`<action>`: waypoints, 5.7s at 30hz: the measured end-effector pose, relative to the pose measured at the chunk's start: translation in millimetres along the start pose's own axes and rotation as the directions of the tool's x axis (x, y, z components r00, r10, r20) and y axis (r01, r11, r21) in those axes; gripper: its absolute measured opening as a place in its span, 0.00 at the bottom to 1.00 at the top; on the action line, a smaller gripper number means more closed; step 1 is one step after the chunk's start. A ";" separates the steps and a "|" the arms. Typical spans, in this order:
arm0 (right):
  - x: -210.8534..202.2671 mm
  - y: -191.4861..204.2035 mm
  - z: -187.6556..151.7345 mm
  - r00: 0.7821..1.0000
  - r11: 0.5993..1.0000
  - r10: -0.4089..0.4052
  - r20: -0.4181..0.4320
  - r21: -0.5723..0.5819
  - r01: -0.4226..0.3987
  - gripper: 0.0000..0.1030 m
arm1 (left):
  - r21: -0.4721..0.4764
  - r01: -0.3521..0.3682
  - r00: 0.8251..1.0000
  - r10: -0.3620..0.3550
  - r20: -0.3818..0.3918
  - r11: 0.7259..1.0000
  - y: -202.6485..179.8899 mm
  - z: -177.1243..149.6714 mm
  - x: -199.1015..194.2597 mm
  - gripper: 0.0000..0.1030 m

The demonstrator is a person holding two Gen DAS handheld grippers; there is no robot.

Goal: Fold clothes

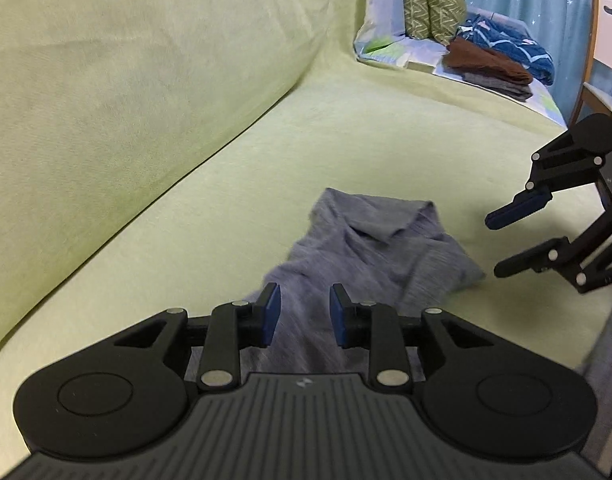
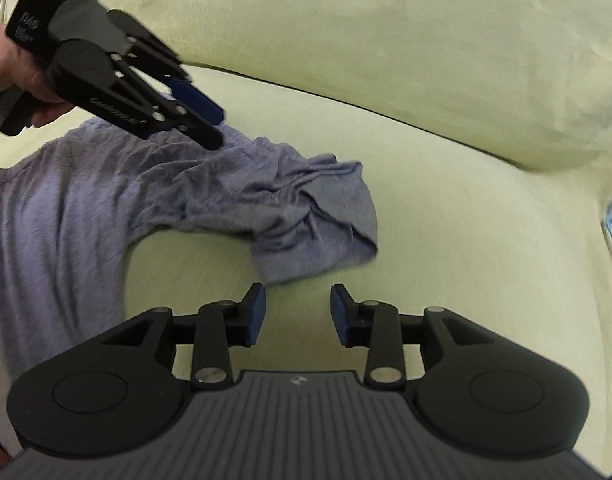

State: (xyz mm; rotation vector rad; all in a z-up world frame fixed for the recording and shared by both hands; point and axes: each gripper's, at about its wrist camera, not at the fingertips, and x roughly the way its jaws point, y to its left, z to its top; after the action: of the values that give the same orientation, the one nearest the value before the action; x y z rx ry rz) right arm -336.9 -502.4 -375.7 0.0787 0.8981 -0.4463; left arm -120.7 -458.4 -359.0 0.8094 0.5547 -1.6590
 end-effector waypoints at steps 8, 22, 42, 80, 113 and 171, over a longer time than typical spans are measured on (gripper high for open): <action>18.5 8.1 12.9 1.000 0.998 0.023 0.004 -0.051 -0.023 0.31 | -0.012 0.010 0.999 -0.010 -0.031 1.000 5.0 -3.0 14.3 0.36; 29.9 18.9 11.8 1.000 0.994 0.004 -0.014 -0.113 -0.006 0.31 | 0.001 0.009 0.998 -0.009 -0.055 1.000 3.7 0.0 22.7 0.36; 29.2 21.3 10.6 0.999 0.985 -0.041 -0.006 -0.166 0.039 0.02 | 0.019 0.016 0.997 -0.014 -0.075 1.000 -1.1 0.0 30.6 0.39; 60.9 -77.9 19.3 0.999 0.991 -0.001 -0.032 0.135 0.005 0.23 | 0.013 -0.052 0.993 0.053 -0.110 0.999 109.6 -27.5 -2.4 0.39; 59.7 -108.9 13.2 0.924 0.918 -0.357 -0.140 0.130 0.374 0.00 | -0.070 -0.029 0.988 0.018 -0.153 0.997 167.2 -79.1 -26.7 0.37; -18.4 -103.7 -58.3 0.987 0.915 -0.146 -0.065 0.370 0.160 0.00 | -0.155 -0.268 0.963 0.260 -0.066 0.951 165.2 -110.3 -27.1 0.01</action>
State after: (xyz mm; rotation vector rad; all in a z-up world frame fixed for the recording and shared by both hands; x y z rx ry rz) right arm -432.0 -575.4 -385.9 0.3701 0.8483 -0.7630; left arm 66.5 -400.0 -400.4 0.7662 0.5785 -1.3350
